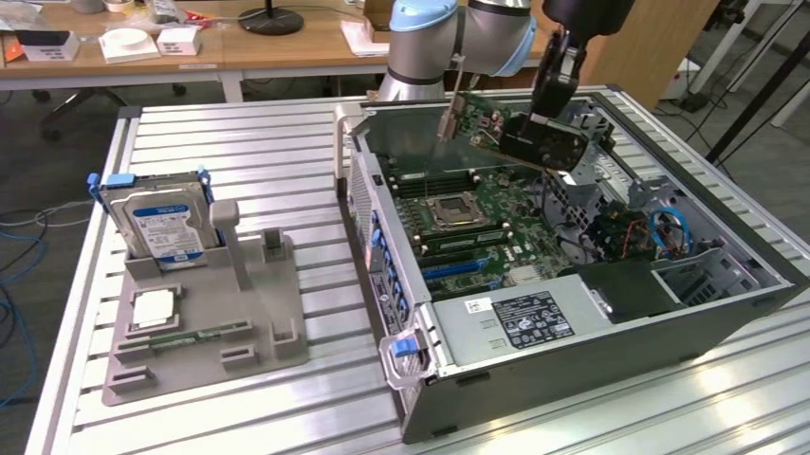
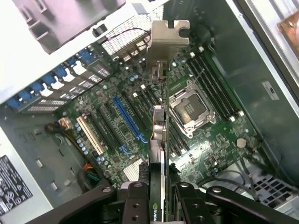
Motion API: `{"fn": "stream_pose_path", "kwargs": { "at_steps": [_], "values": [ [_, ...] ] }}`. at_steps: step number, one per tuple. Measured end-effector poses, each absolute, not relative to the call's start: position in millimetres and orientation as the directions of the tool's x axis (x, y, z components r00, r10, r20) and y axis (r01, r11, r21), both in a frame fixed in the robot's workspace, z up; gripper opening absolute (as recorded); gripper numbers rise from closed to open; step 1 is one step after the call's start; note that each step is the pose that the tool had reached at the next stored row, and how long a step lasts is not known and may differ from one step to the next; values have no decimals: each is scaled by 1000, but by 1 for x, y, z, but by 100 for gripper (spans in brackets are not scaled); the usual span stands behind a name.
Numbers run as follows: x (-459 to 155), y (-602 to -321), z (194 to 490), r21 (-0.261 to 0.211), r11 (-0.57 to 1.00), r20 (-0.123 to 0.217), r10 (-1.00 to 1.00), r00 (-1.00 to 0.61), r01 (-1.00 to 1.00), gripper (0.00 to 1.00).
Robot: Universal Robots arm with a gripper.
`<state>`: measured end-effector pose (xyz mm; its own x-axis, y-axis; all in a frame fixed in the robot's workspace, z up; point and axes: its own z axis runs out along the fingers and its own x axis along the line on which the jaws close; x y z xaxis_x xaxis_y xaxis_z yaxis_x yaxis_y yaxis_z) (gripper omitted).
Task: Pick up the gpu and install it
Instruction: 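Insert the gpu into the slot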
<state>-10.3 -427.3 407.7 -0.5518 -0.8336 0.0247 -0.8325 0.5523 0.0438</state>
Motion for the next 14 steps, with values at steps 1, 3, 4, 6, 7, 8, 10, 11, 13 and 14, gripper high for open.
{"fn": "stream_pose_path", "kwargs": {
  "at_steps": [1, 3, 4, 6, 7, 8, 10, 11, 13, 14],
  "values": [
    [-10, -427, 408, 44, 540, 25, -842, -539, -841, 26],
    [-10, -427, 408, 44, 516, 25, -856, -516, -855, 26],
    [-10, -427, 408, 44, 504, 25, -864, -503, -863, 26],
    [-10, -427, 408, 44, 480, 25, -877, -479, -876, 26],
    [-10, -427, 407, 44, 468, 25, -884, -467, -883, 26],
    [-10, -427, 407, 44, 456, 25, -890, -455, -889, 26],
    [-10, -427, 407, 44, 431, 25, -903, -430, -902, 26],
    [-10, -427, 407, 44, 419, 25, -908, -418, -907, 26],
    [-10, -427, 407, 44, 394, 25, -919, -394, -918, 26],
    [-10, -427, 407, 44, 382, 25, -924, -382, -923, 26]
  ]
}}
